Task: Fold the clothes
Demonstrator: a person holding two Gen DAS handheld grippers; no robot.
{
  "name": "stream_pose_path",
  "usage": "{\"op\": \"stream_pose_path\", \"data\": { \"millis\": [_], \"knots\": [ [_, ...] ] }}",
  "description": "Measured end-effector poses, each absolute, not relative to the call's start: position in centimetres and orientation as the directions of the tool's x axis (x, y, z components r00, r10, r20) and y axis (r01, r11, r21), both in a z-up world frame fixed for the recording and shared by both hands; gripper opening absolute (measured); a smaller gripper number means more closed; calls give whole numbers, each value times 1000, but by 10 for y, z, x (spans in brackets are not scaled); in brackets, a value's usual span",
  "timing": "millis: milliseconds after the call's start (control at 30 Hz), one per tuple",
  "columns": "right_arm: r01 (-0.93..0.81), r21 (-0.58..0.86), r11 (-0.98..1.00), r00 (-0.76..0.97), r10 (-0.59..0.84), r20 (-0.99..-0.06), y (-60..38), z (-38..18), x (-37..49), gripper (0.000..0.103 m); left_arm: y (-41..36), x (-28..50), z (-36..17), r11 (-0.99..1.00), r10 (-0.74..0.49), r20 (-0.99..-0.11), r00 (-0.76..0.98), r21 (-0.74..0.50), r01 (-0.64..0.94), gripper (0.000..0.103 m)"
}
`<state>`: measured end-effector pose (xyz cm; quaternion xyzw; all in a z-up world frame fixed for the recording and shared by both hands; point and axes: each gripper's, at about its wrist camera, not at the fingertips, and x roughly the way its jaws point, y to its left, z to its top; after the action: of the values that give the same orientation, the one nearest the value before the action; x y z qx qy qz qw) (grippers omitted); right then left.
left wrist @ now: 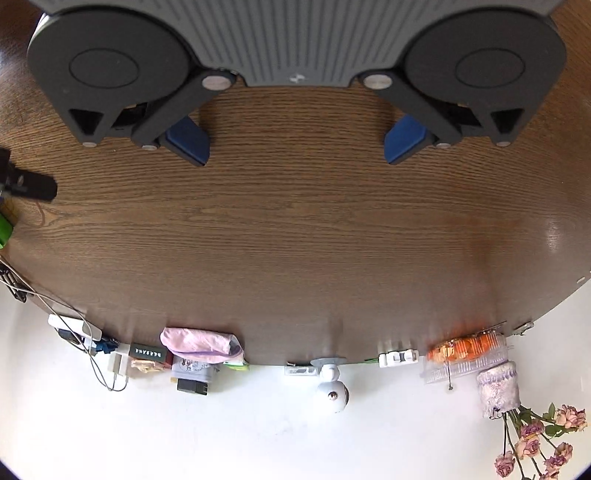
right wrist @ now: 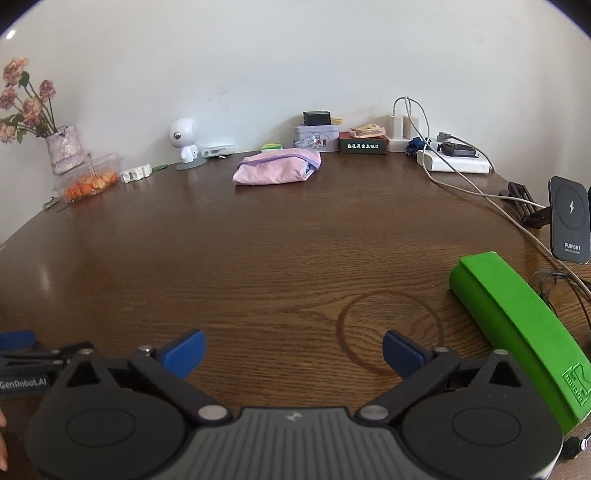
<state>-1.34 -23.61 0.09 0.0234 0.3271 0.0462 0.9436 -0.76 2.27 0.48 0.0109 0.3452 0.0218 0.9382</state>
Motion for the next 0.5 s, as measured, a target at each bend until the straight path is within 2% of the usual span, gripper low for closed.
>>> {"op": "stream_pose_path", "data": {
  "millis": [233,500],
  "knots": [
    [-56,-1,998,784,43,-619,-220,-11,-11,103,9,2,3,999,17,-625,780,33,4,102],
    [-92,7,996,780,76,-622,-212,-12,-7,103,-3,13,4,999,-1,-642,766,27,23,102]
  ]
}}
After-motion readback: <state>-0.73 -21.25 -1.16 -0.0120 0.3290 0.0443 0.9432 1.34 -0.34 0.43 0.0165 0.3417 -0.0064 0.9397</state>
